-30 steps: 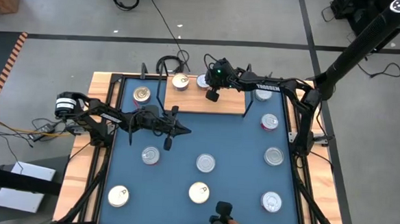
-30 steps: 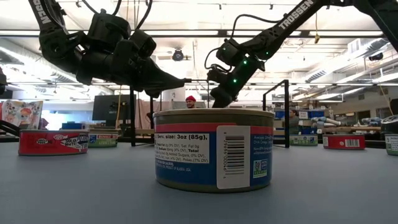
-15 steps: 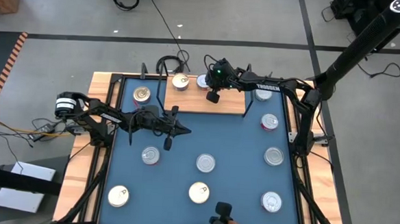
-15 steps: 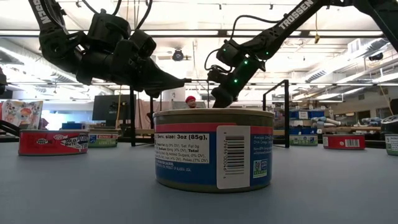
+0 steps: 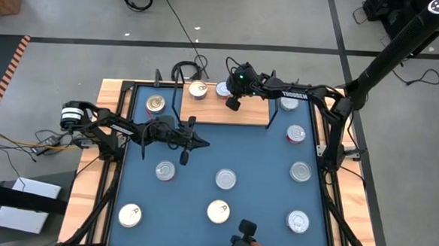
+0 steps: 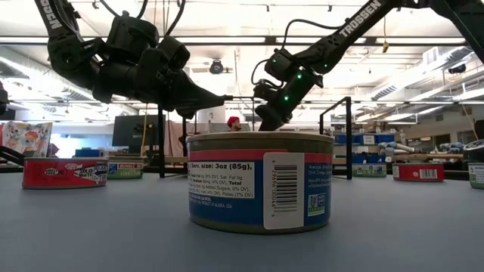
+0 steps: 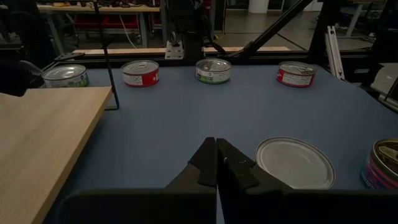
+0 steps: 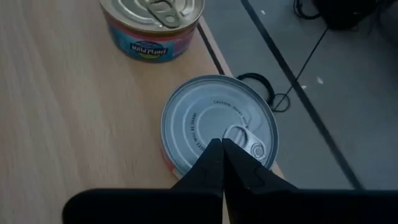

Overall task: Stack canned seafood by type on shelf
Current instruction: Put the top left red tuna can on the shelf

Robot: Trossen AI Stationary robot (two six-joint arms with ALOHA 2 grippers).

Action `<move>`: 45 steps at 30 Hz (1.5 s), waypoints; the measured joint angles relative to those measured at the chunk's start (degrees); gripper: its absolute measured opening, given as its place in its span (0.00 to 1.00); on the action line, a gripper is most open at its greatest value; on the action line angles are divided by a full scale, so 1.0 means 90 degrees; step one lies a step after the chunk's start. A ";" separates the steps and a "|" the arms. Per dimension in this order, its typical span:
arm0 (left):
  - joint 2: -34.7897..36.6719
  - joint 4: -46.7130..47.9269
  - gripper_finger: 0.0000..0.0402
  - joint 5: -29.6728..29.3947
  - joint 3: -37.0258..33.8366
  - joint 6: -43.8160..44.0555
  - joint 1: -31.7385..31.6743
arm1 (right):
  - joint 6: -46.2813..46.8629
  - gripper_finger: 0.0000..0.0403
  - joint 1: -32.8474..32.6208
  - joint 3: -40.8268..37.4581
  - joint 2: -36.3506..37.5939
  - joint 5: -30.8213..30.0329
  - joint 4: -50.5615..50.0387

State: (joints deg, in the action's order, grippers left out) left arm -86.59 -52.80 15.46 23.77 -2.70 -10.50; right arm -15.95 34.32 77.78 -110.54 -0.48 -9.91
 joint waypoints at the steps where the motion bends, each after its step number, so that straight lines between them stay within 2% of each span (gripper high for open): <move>1: 0.0000 0.0000 0.00 0.0000 0.0000 0.0000 0.0000 | 0.0132 0.01 0.0013 0.0000 0.0000 0.0059 0.0015; 7: 0.0000 -0.0002 0.00 0.0000 0.0000 -0.0025 0.0000 | 0.0659 0.01 0.0079 0.0000 -0.0002 0.0394 0.0218; 30: 0.0000 -0.0012 0.00 -0.0041 0.0000 -0.0026 0.0000 | 0.0419 0.01 -0.0024 0.0000 -0.0002 0.0176 -0.0228; 45: 0.0000 -0.0060 0.00 -0.0036 0.0000 -0.0024 0.0000 | 0.0483 0.01 0.0037 0.0004 -0.0002 0.0177 0.0293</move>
State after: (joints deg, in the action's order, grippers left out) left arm -86.59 -53.34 15.14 23.77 -2.92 -10.50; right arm -11.61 34.65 77.81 -110.56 1.11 -7.28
